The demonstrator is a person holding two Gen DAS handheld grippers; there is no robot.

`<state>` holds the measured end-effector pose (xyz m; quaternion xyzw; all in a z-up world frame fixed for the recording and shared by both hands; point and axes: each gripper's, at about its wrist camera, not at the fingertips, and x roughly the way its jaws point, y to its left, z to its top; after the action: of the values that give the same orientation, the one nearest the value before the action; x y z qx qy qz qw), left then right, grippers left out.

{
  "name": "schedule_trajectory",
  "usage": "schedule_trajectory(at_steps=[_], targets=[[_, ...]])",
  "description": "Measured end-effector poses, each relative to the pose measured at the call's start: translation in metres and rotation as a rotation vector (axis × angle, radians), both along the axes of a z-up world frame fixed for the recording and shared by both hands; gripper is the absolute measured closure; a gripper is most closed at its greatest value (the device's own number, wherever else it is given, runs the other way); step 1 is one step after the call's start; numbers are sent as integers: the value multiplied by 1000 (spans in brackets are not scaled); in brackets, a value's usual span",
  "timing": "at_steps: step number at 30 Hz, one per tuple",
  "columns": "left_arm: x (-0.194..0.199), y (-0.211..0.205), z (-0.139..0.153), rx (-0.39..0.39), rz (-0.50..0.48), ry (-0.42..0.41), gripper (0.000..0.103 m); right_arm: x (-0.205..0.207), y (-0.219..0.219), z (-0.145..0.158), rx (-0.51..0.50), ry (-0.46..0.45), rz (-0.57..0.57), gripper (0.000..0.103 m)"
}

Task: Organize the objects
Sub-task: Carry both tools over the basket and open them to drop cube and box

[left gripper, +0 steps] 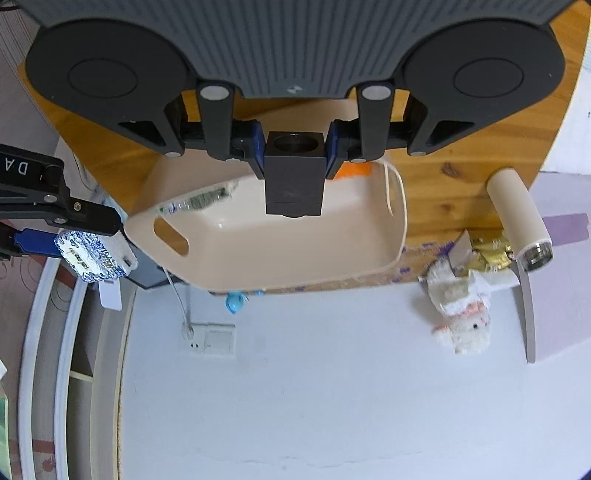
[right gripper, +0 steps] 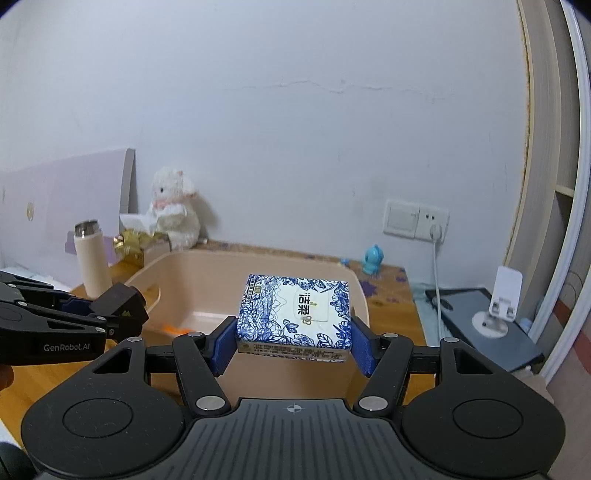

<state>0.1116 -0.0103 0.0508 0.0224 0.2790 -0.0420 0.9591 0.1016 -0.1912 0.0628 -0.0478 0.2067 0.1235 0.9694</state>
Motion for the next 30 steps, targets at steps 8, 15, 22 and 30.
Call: schedule_trajectory(at_steps=[8, 15, 22, 30], targets=[[34, -3, 17, 32, 24, -19, 69, 23, 15, 19, 10, -47, 4, 43], [74, -7, 8, 81, 49, 15, 69, 56, 30, 16, -25, -17, -24, 43], [118, -5, -27, 124, 68, 141, 69, 94, 48, -9, -62, 82, -53, 43], [141, -4, -59, 146, 47, 280, 69, 122, 59, -46, -89, 192, -81, 43]])
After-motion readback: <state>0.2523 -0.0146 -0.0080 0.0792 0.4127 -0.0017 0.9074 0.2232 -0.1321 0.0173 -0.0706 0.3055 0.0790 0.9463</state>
